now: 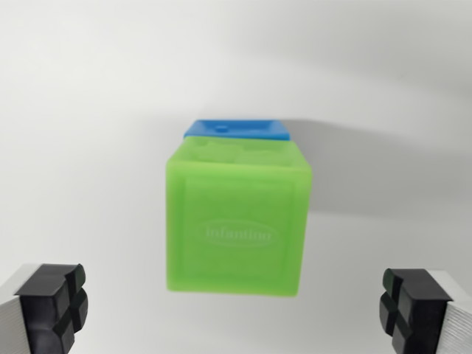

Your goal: Stack cube

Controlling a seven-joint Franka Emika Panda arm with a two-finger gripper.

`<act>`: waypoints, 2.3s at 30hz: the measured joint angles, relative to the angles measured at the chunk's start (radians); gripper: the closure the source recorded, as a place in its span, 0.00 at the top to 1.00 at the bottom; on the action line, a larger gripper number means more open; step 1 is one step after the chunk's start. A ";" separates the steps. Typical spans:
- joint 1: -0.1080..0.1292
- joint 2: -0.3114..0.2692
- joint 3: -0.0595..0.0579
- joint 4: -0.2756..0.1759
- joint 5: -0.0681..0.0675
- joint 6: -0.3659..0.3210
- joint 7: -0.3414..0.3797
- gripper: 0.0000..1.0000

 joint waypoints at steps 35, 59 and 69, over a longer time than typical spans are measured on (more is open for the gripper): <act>0.000 -0.253 -0.001 0.104 -0.023 -0.355 0.017 1.00; 0.000 -0.317 -0.001 0.215 -0.027 -0.530 0.020 1.00; 0.000 -0.323 -0.001 0.229 -0.027 -0.550 0.020 1.00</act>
